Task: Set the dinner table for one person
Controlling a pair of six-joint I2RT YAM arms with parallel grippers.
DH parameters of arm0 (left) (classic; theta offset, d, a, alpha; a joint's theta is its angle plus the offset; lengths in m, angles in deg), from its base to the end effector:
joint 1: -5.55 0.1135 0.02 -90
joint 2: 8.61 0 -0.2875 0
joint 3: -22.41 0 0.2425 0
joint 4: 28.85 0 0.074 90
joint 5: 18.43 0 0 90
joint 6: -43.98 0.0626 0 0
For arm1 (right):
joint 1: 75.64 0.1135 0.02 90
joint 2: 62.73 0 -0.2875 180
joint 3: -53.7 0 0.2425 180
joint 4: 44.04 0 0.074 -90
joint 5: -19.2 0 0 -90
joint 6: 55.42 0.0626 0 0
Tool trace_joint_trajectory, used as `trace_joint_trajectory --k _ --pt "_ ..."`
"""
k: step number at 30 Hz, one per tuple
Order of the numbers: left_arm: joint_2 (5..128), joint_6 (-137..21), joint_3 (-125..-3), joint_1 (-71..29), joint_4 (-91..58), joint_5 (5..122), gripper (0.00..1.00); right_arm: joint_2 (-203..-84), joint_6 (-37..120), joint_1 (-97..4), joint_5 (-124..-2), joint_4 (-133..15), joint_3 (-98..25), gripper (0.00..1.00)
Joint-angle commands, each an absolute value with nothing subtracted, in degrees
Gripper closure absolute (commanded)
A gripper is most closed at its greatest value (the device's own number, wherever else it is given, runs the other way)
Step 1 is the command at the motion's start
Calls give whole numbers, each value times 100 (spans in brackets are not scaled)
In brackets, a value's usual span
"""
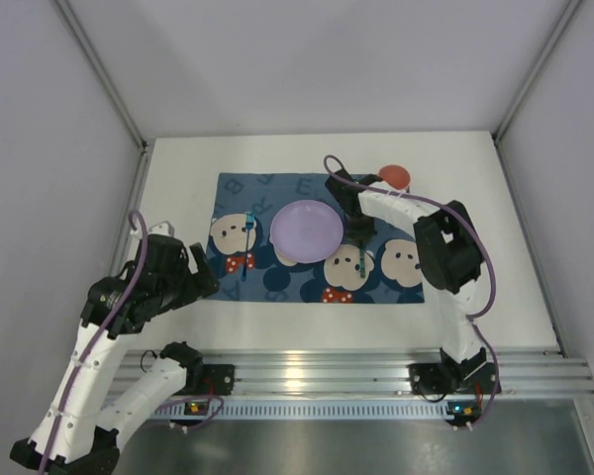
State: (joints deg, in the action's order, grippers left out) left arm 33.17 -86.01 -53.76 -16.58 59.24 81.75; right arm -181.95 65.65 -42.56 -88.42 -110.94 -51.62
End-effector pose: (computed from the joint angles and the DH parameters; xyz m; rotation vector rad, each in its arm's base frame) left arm 0.0838 -0.0222 0.3327 -0.4603 2.4592 -0.2322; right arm 0.3598 0.2118 0.1742 -0.0144 2.8329 -0.2510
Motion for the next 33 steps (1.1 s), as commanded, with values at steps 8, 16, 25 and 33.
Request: trace_joint_trajectory --k 8,16,25,33 --pt "3515 -8672 -5405 -1652 5650 8195 6 -17639 6428 -4365 -9039 -10942 -5256 64" --pt "3963 -8444 -5475 -1660 5202 8467 7 -16399 6595 -4260 -8838 -11215 -5080 44" --pt "4737 -7494 -5722 -1652 3462 9027 11 -13368 5418 -3065 -8336 -9362 -3543 22" --pt "3702 -5730 -2668 -1651 -1507 10646 13 -11644 6172 -3038 -8380 -9255 -2497 7"
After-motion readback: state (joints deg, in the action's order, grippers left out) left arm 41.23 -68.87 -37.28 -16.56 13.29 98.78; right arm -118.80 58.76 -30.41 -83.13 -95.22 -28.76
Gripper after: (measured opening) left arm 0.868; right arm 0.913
